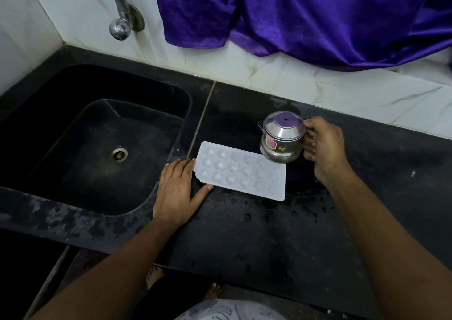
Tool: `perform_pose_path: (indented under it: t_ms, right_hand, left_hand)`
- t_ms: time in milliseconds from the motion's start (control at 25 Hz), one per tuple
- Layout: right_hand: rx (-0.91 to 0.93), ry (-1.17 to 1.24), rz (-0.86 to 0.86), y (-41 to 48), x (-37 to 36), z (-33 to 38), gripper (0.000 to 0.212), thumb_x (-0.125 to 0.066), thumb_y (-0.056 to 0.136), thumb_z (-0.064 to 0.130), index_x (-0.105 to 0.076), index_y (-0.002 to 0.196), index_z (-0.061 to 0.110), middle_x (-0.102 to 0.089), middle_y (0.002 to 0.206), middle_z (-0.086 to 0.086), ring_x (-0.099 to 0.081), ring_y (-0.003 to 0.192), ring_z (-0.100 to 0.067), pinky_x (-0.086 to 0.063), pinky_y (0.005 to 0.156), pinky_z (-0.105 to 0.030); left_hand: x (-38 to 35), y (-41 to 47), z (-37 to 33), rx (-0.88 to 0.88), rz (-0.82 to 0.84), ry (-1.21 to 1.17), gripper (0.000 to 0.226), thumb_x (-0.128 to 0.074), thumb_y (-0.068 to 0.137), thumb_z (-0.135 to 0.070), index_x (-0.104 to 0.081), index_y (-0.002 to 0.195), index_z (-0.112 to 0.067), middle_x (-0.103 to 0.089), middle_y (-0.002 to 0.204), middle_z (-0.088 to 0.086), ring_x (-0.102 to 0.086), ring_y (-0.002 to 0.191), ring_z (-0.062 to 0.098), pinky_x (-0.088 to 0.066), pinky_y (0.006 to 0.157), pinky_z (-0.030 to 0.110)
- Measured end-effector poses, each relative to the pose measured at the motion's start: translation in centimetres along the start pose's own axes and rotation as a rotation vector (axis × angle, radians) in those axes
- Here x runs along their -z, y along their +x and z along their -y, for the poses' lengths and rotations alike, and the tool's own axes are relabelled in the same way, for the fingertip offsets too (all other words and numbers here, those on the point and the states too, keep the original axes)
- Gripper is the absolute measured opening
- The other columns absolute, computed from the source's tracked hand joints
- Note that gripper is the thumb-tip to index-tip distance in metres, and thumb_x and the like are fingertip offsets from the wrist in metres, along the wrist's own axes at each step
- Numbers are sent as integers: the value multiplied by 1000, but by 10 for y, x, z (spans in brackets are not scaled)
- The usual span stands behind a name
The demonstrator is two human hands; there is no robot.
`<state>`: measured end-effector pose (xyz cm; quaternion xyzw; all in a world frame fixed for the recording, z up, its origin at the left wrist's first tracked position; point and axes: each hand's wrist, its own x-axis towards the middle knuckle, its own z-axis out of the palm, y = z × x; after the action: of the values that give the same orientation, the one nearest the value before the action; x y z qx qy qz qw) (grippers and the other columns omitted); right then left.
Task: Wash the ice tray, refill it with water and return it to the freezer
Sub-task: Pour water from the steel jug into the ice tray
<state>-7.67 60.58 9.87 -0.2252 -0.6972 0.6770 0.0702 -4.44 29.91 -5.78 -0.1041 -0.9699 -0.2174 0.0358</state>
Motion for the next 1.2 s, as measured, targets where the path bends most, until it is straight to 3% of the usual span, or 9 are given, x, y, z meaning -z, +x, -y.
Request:
perform_pose_path:
  t_ms: [280, 440, 760, 1040, 1200]
  right_hand:
    - [132, -208, 62, 3, -29, 0, 42, -60, 90, 17, -49, 50, 23, -35, 48, 10, -32, 44, -5, -28, 43, -17]
    - [210, -404, 77, 6, -39, -5, 48, -60, 87, 26, -44, 42, 23, -34, 44, 11, -34, 47, -11, -33, 57, -30]
    - [301, -645, 66, 10, -43, -2, 39, -56, 81, 39, -48, 53, 14, -38, 46, 5, -39, 47, -14, -39, 56, -35]
    - [299, -649, 64, 11, -43, 2, 42, -57, 84, 36, -45, 48, 18, -36, 42, 9, -37, 44, -12, -37, 55, -33]
    - [160, -355, 69, 12, -36, 1, 44, -61, 87, 24, -46, 46, 21, -36, 46, 10, -35, 44, -8, -33, 51, -23]
  left_hand:
    - [-3, 1, 2, -1, -7, -3, 82, -48, 98, -73, -46, 155, -14, -52, 156, 6, -41, 149, 27, -22, 130, 50]
    - [-4, 1, 3, -4, -17, 8, 81, -49, 98, -72, -47, 154, -15, -53, 155, 6, -41, 149, 28, -22, 130, 50]
    - [-5, 0, 2, -6, -32, 6, 80, -50, 98, -72, -48, 154, -14, -54, 154, 7, -41, 148, 29, -22, 130, 50]
    - [-4, 0, 2, -3, -28, 5, 81, -50, 98, -72, -48, 154, -13, -53, 155, 7, -40, 149, 28, -22, 130, 51]
    - [-3, 0, 2, -3, -25, 7, 81, -49, 98, -72, -48, 154, -13, -53, 155, 6, -40, 149, 28, -22, 130, 51]
